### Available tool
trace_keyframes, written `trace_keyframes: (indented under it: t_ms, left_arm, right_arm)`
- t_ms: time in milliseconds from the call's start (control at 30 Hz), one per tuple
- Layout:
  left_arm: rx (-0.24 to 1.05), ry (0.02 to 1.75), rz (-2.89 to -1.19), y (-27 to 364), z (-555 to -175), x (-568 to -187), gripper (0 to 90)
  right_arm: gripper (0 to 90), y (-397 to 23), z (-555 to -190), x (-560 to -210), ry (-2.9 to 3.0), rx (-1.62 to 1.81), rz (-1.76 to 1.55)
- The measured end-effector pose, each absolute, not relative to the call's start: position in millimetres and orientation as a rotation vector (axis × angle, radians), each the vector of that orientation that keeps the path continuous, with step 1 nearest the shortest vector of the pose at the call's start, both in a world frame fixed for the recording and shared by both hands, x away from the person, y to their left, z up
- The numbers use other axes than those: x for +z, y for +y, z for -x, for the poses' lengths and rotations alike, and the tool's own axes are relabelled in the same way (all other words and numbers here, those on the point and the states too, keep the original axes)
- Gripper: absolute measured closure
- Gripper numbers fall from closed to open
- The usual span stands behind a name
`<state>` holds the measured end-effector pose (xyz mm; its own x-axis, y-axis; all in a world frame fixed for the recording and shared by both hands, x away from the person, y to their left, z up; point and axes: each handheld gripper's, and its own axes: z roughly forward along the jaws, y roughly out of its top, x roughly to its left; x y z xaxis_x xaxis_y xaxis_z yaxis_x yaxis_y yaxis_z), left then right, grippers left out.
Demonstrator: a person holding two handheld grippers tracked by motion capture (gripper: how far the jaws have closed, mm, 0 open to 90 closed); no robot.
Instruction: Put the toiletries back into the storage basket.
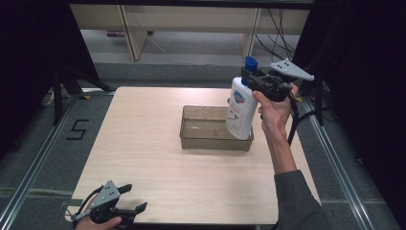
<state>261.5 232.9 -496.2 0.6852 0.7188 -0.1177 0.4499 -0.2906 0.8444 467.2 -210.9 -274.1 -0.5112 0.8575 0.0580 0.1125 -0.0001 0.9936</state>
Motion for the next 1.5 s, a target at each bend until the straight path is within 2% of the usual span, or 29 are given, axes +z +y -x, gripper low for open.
trace_keyframes:
  t_ms: [567, 1500]
  left_arm:
    - [0.347, 0.909, -1.930, 233.1, -261.0, -495.1, 14.8]
    - [0.347, 0.904, -1.917, 232.4, -260.9, -494.4, 14.8]
  right_arm:
    - [66.3, -216.7, -486.9, -290.1, 1.661, 1.537, -1.064]
    - [66.2, -218.9, -499.2, -317.8, 1.677, 1.505, -1.105]
